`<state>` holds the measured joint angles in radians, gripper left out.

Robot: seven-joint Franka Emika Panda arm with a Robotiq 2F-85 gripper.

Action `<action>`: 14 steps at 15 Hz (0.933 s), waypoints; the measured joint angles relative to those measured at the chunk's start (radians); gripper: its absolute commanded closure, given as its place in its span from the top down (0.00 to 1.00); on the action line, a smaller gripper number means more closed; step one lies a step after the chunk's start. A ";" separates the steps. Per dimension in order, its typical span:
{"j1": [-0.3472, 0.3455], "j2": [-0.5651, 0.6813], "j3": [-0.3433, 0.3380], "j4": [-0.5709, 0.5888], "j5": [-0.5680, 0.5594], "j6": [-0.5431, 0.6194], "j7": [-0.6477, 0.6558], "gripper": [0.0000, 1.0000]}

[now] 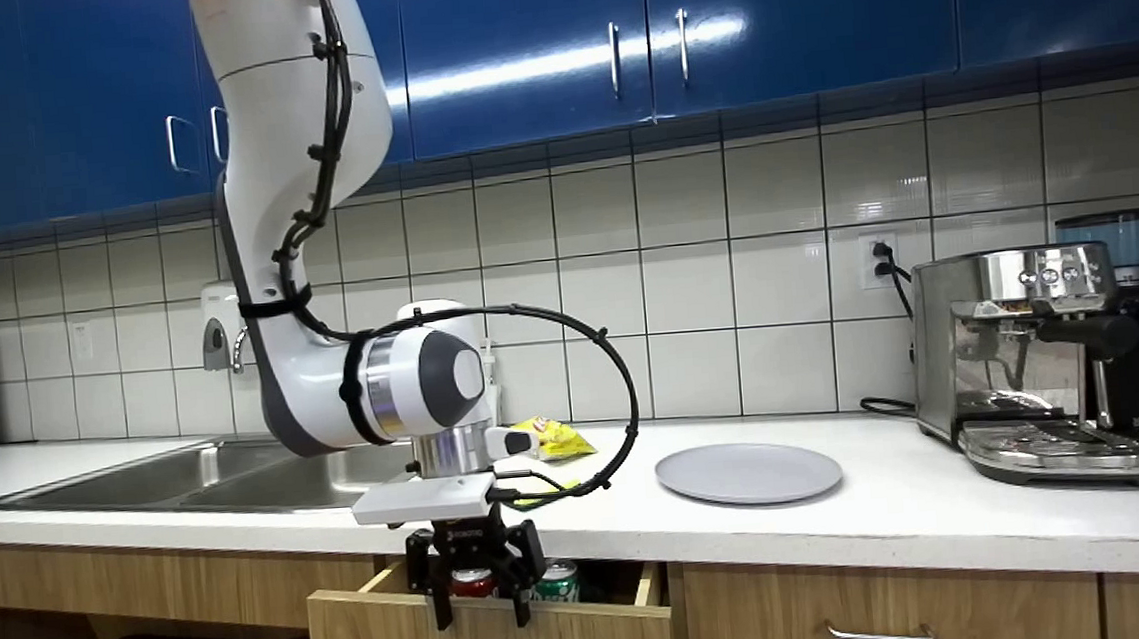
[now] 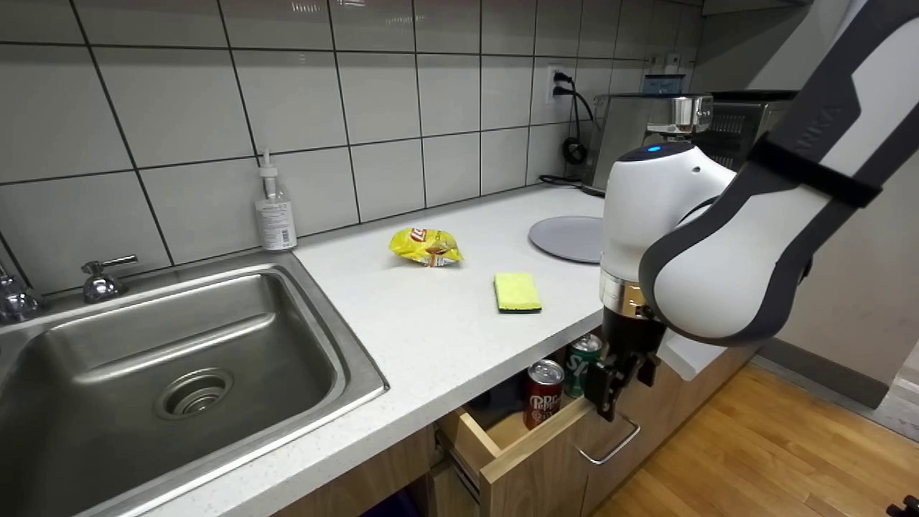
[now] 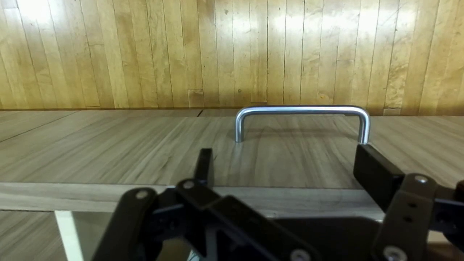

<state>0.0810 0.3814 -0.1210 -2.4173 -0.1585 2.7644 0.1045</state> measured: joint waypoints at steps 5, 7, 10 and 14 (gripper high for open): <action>-0.002 0.022 0.000 0.036 0.001 0.000 0.000 1.00; -0.002 0.032 0.001 0.052 0.002 -0.001 0.000 1.00; -0.004 0.049 0.002 0.080 0.004 -0.001 0.000 1.00; -0.007 0.074 0.003 0.122 0.005 -0.003 -0.004 1.00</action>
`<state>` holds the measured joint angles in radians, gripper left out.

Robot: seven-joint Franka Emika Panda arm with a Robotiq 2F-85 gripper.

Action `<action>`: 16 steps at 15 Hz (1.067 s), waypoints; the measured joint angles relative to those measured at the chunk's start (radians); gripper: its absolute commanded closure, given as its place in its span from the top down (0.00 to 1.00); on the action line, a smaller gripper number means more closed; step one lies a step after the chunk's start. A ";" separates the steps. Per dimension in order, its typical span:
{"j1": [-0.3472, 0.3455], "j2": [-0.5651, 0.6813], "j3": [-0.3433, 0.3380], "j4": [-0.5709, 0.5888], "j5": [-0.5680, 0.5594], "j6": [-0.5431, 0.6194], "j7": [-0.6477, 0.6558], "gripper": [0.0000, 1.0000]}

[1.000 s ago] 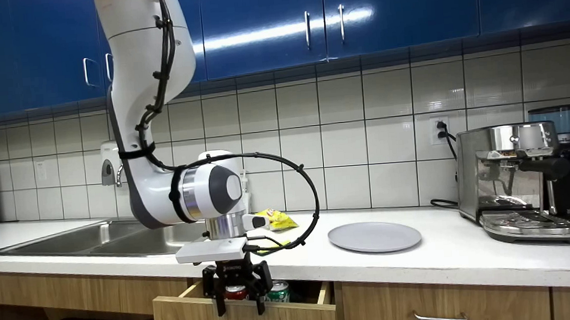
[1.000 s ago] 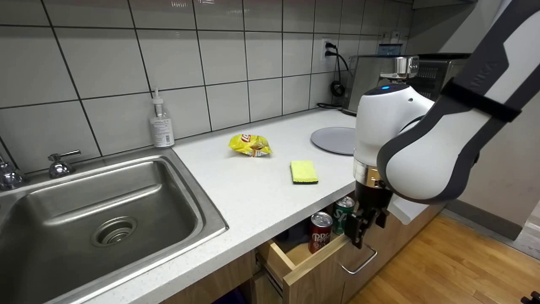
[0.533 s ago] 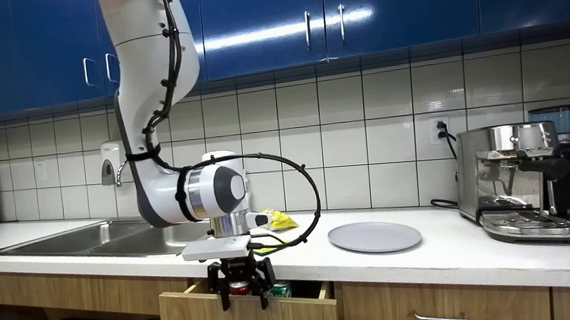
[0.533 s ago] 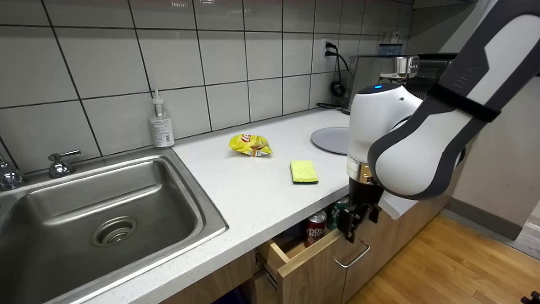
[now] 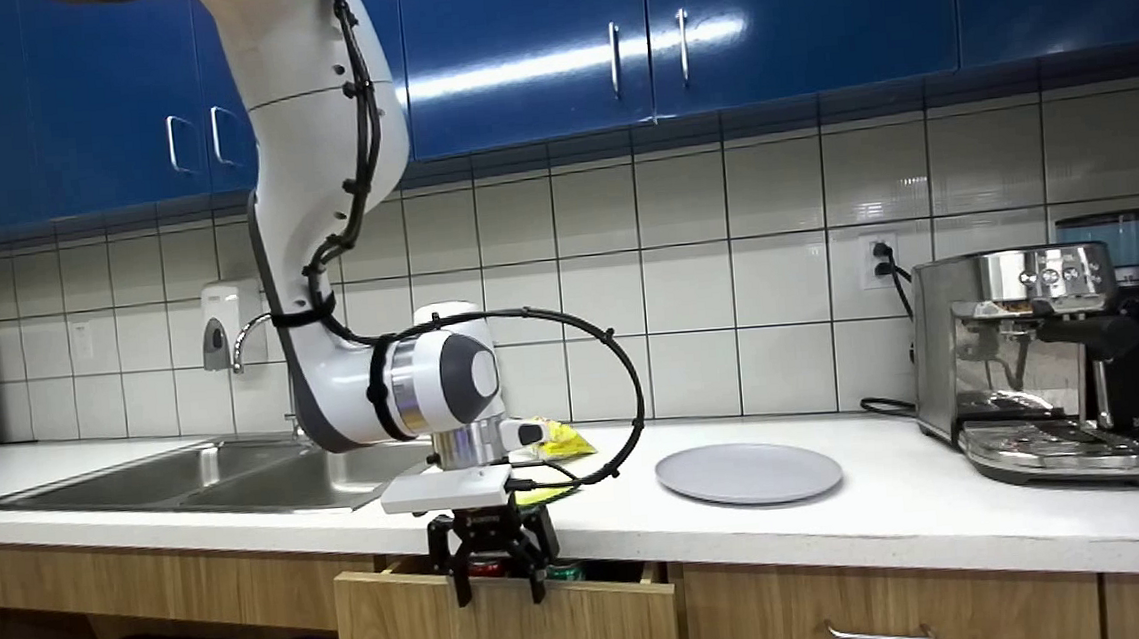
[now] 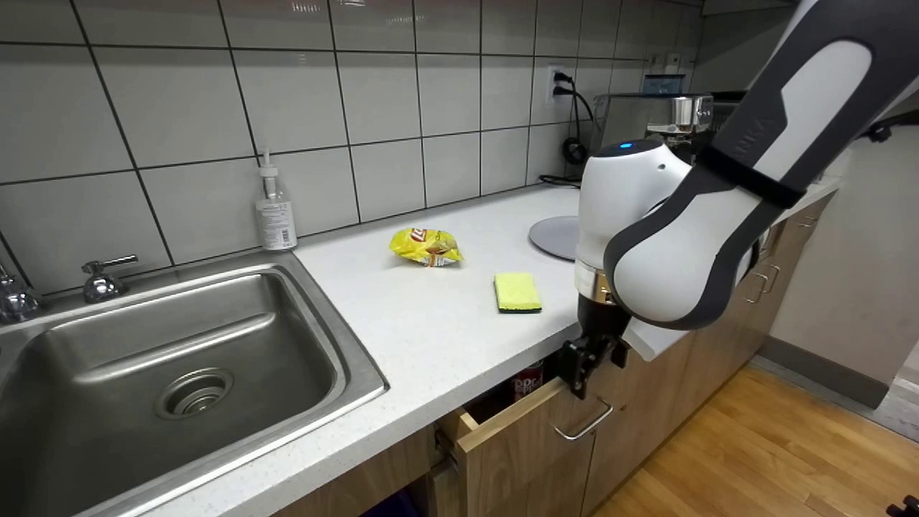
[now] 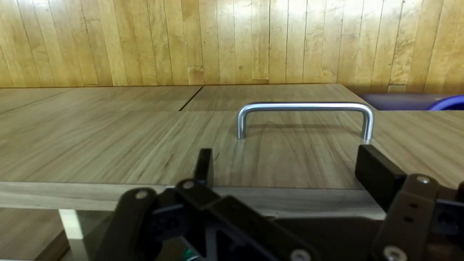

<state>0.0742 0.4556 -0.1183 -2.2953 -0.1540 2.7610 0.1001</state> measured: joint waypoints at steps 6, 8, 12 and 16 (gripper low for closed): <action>-0.014 0.018 0.001 0.029 0.003 0.000 -0.008 1.00; -0.022 0.018 0.005 0.029 0.008 0.000 -0.011 1.00; -0.026 0.016 0.008 0.026 0.018 0.003 -0.012 1.00; -0.036 -0.009 0.023 0.009 0.060 0.001 -0.013 1.00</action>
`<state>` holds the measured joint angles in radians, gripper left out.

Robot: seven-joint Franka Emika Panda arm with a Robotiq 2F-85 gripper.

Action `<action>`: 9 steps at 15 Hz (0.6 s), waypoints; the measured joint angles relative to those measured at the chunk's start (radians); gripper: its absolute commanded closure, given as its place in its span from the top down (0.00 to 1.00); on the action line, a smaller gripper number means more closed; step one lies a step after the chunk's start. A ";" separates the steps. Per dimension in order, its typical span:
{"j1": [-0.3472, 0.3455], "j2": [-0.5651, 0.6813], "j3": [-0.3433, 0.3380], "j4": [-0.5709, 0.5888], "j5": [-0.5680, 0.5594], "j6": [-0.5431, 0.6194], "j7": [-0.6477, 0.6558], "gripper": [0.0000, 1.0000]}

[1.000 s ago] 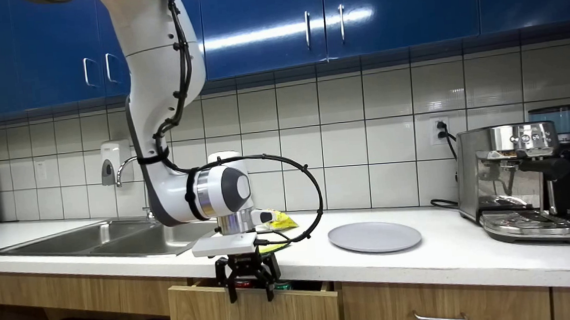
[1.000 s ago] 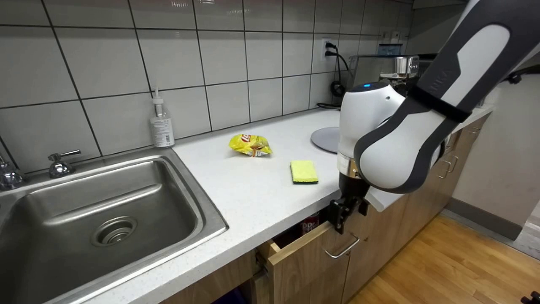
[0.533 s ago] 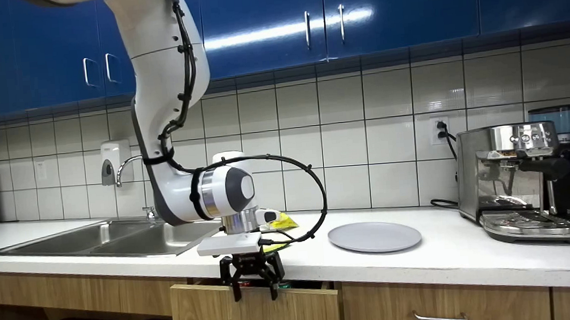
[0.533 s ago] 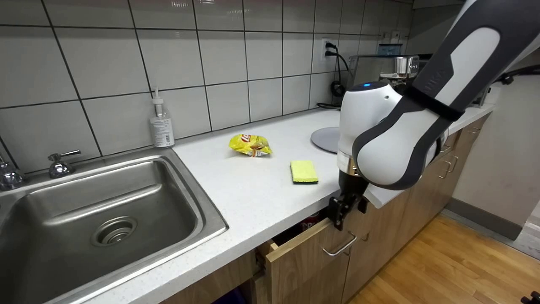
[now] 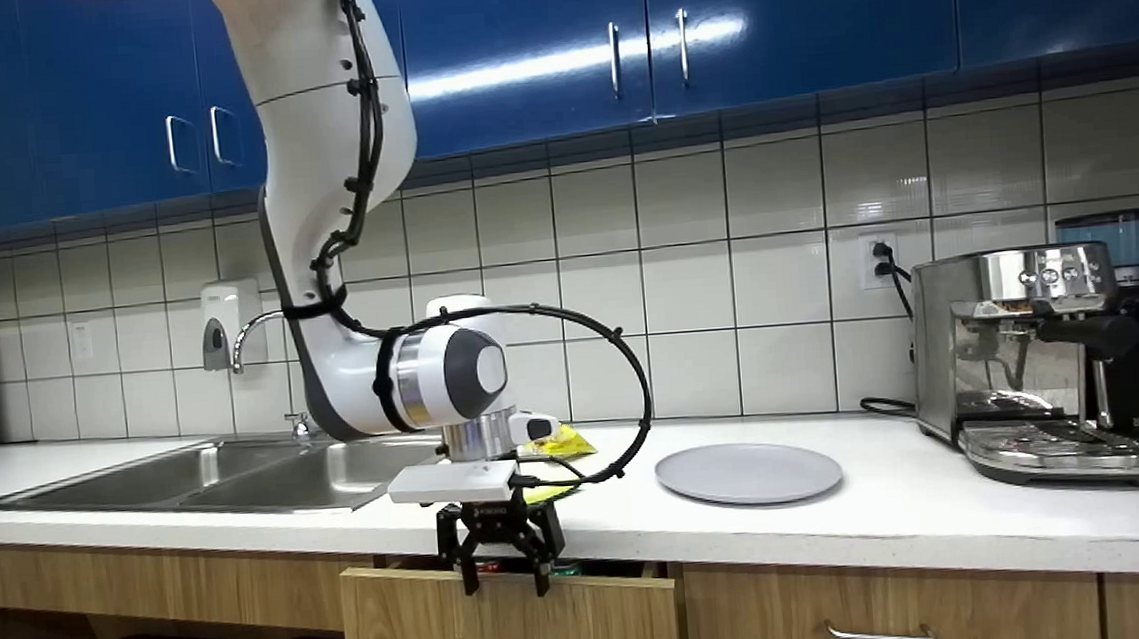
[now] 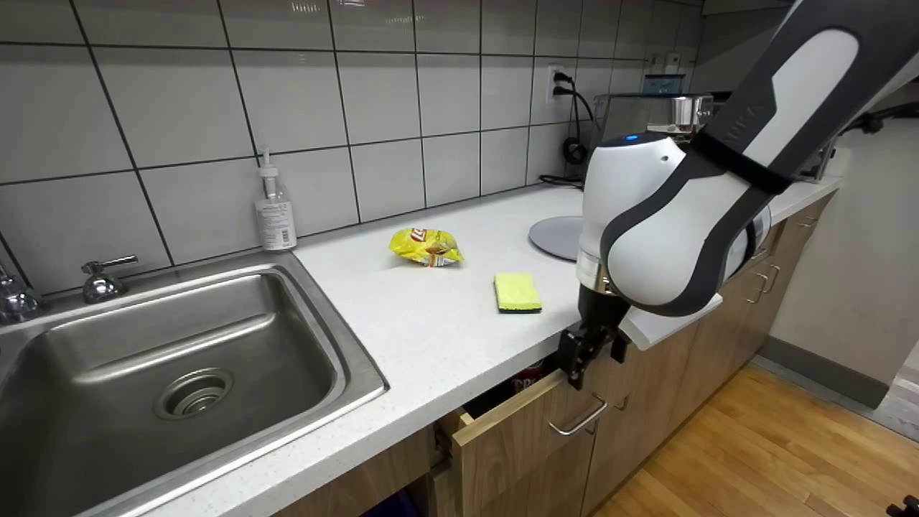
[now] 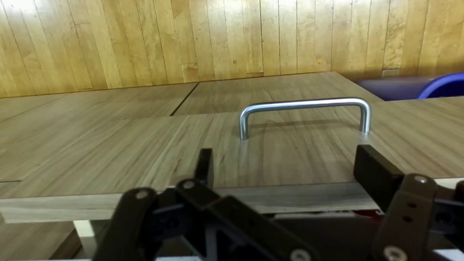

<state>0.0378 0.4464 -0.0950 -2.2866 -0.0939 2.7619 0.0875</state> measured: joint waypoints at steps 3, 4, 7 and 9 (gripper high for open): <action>-0.003 -0.040 0.007 -0.024 0.025 0.000 0.000 1.00; -0.003 -0.057 0.008 -0.033 0.029 -0.001 0.000 1.00; -0.003 -0.111 0.008 -0.058 0.029 -0.006 0.000 1.00; -0.003 -0.148 0.008 -0.068 0.029 -0.017 0.000 1.00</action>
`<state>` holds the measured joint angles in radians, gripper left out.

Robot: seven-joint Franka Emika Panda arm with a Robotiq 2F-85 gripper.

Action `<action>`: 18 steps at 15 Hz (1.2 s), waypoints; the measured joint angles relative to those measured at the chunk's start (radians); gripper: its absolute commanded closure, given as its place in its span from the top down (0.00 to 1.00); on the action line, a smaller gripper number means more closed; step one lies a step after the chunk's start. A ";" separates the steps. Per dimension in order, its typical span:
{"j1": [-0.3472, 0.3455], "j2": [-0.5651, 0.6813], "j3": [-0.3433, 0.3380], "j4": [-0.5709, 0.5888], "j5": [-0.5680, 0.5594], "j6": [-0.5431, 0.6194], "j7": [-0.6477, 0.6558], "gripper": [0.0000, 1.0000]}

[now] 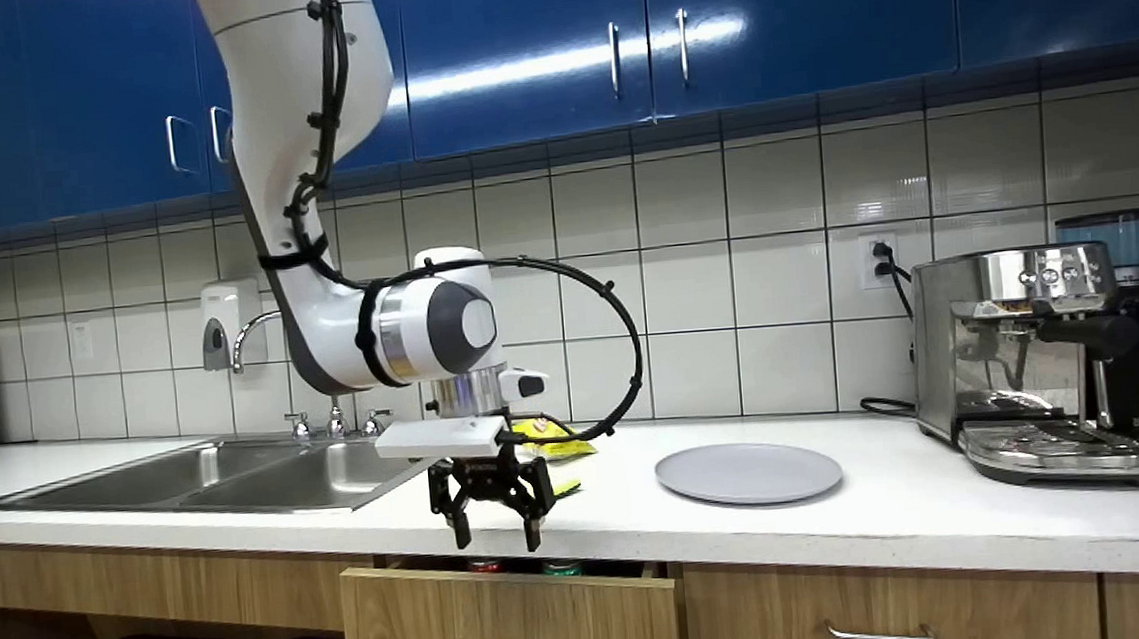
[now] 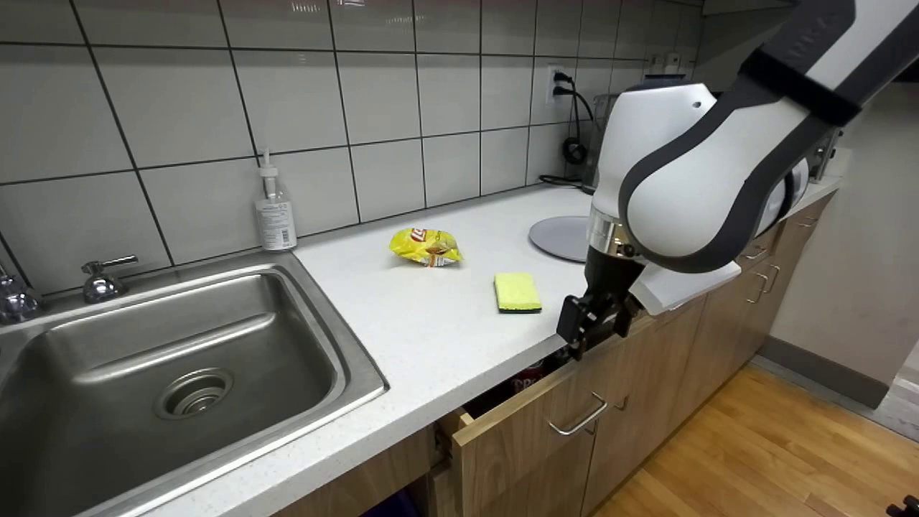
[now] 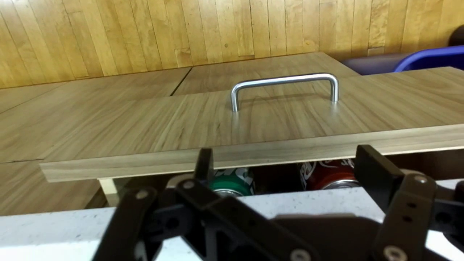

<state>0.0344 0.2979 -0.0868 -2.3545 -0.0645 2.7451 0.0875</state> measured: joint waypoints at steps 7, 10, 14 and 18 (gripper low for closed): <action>0.000 -0.112 0.002 -0.004 0.000 -0.061 0.000 1.00; 0.000 -0.129 0.006 0.007 -0.003 -0.080 -0.001 1.00; 0.000 -0.129 0.008 0.008 -0.003 -0.082 -0.001 1.00; 0.000 -0.129 0.008 0.008 -0.003 -0.083 -0.001 1.00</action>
<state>0.0344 0.1690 -0.0787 -2.3462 -0.0673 2.6623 0.0865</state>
